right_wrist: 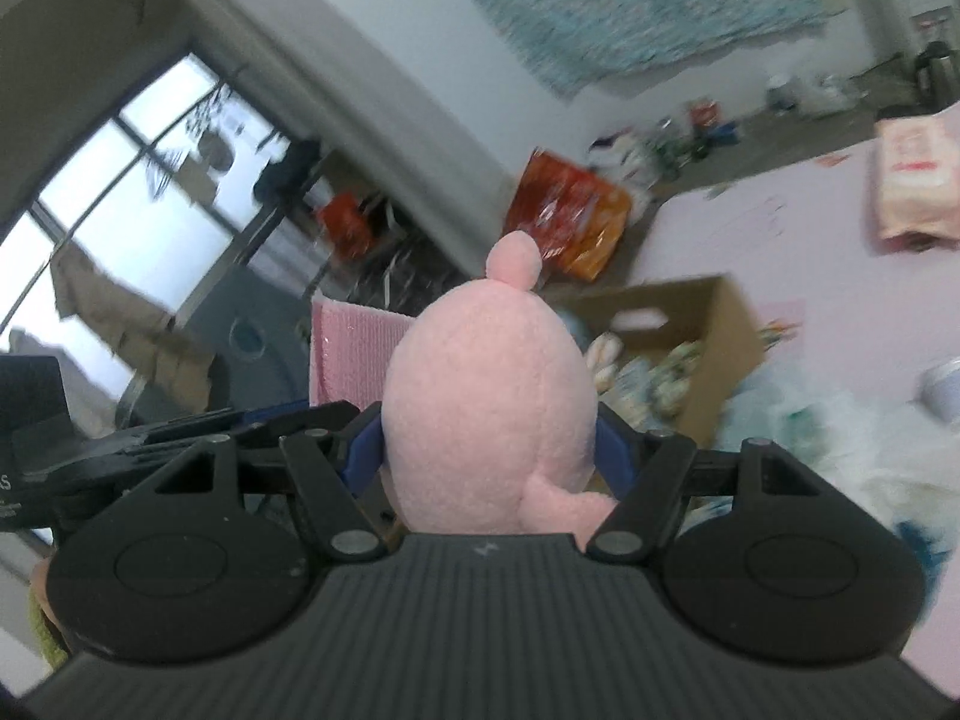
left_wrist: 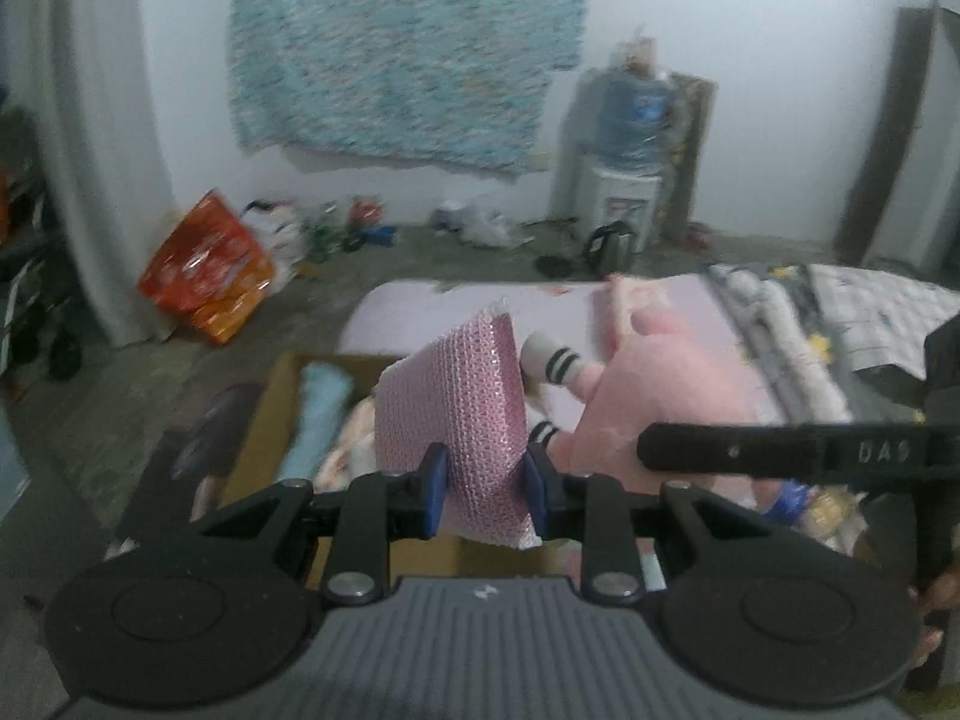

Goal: Organize soft objects
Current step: 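Carry the pouch into the box and open the left gripper while the right carries the plush toy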

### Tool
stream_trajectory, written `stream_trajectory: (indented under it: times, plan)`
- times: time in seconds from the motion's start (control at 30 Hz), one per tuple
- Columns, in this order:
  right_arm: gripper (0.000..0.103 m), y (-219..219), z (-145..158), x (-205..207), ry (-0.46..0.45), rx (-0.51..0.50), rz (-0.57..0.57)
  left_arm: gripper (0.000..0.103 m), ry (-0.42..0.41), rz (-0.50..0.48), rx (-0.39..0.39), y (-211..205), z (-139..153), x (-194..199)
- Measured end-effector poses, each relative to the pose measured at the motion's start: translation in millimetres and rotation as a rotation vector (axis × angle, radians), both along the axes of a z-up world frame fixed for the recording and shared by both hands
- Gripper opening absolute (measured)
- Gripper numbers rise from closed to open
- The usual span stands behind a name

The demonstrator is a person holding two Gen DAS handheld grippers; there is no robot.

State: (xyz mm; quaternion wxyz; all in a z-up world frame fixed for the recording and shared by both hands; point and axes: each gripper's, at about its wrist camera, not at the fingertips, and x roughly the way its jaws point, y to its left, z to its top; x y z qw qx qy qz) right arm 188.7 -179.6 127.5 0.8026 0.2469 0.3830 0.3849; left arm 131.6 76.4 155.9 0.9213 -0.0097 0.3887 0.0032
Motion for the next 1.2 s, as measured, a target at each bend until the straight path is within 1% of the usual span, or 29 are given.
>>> stream_trajectory:
  times: [0.1, 0.2, 0.3, 0.37, 0.43, 0.53, 0.57, 0.7, 0.83, 0.93, 1.0, 1.07, 1.1, 1.13, 1.2]
  plan:
    - [0.069, 37, -6, -5, 0.028, -0.019, 0.042, 0.028, 0.038, 0.036, 0.016, 26, -19, -8]
    - [0.069, 65, -15, -1, 0.064, -0.042, 0.061, 0.028, 0.065, 0.039, 0.070, 42, -46, -11]
    - [0.069, 87, -29, 4, 0.098, -0.072, 0.060, 0.028, 0.094, 0.005, 0.136, 52, -76, -7]
    - [0.070, 93, -40, 11, 0.127, -0.077, 0.058, 0.029, 0.114, -0.034, 0.176, 54, -96, -5]
    - [0.070, 92, -53, 20, 0.150, -0.085, 0.058, 0.029, 0.134, -0.077, 0.242, 51, -116, -2]
    - [0.070, 100, -66, 30, 0.168, -0.105, 0.055, 0.029, 0.131, -0.163, 0.403, 39, -145, 5]
    - [0.070, 102, -71, 36, 0.174, -0.109, 0.055, 0.029, 0.133, -0.188, 0.445, 35, -153, 8]
    - [0.070, 107, -87, 59, 0.195, -0.122, 0.064, 0.029, 0.190, -0.262, 0.530, 27, -185, 19]
    - [0.071, 117, -101, 78, 0.216, -0.129, 0.077, 0.032, 0.227, -0.315, 0.659, 26, -216, 30]
    - [0.071, 129, -112, 90, 0.235, -0.138, 0.090, 0.035, 0.293, -0.322, 0.669, 33, -231, 42]
    - [0.071, 136, -120, 96, 0.251, -0.147, 0.101, 0.040, 0.325, -0.318, 0.637, 38, -232, 45]
    - [0.071, 144, -127, 101, 0.262, -0.159, 0.113, 0.053, 0.341, -0.303, 0.617, 44, -231, 44]
    - [0.071, 148, -130, 102, 0.265, -0.169, 0.119, 0.055, 0.342, -0.299, 0.610, 47, -229, 43]
    - [0.071, 151, -132, 103, 0.266, -0.178, 0.124, 0.060, 0.340, -0.290, 0.605, 49, -226, 42]
    - [0.072, 157, -135, 105, 0.268, -0.201, 0.135, 0.060, 0.340, -0.273, 0.588, 53, -219, 39]
